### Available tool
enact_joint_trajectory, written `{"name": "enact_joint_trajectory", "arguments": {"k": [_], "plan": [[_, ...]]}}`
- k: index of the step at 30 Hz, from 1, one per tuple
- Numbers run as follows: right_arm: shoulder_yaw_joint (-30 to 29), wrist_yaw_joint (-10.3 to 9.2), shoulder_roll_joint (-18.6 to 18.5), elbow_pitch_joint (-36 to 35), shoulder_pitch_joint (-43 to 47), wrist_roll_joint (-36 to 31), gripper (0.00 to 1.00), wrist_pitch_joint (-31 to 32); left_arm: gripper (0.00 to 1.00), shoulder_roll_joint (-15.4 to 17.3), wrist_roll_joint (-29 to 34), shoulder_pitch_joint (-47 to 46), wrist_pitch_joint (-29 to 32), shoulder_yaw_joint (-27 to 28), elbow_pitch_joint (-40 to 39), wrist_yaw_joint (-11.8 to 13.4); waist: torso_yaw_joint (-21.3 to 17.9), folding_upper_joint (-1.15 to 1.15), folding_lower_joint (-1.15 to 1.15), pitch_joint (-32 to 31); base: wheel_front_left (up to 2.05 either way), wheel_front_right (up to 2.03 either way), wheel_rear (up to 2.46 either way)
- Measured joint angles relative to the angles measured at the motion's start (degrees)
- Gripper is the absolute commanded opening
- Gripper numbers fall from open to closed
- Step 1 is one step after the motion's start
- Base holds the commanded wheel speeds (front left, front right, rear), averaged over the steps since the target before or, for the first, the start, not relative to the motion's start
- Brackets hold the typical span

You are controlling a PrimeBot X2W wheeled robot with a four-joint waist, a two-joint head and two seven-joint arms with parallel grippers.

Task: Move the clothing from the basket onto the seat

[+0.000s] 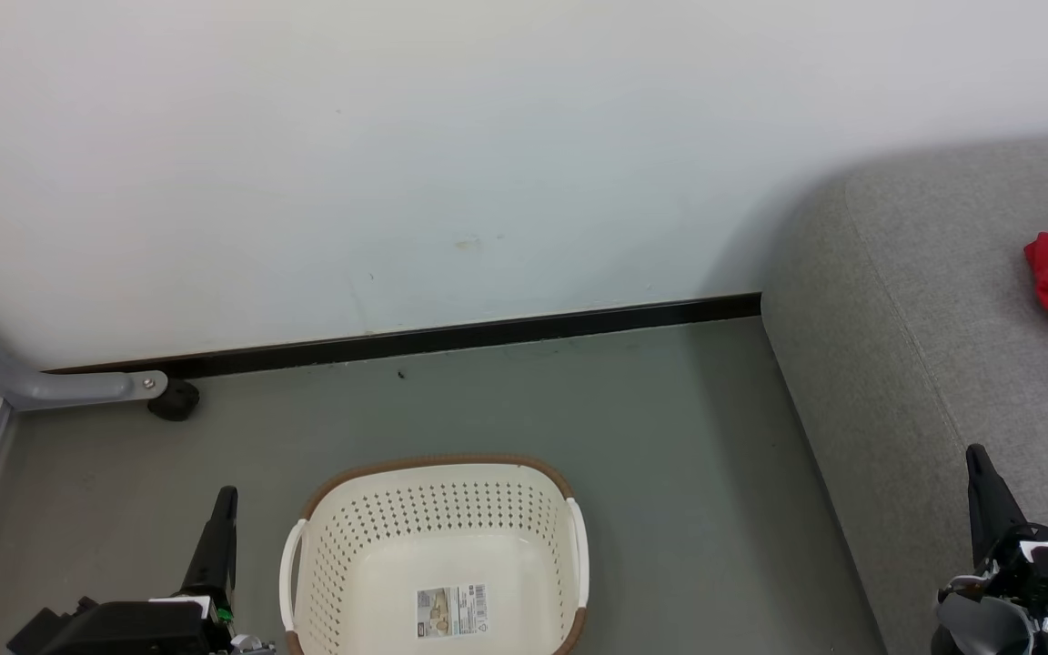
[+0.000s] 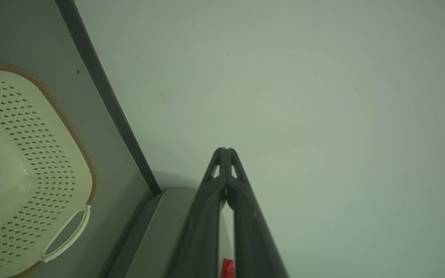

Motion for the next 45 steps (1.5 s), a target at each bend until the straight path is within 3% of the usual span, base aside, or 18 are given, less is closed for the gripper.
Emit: {"name": "enact_joint_trajectory", "arguments": {"k": [45], "plan": [[0.00, 0.00, 0.01, -0.01, 0.01, 0.00, 0.00, -0.01, 0.00, 0.00, 0.00, 0.00, 0.00, 0.00, -0.02, 0.00, 0.00, 0.00, 0.00, 0.00, 0.00, 0.00, 0.00]]}}
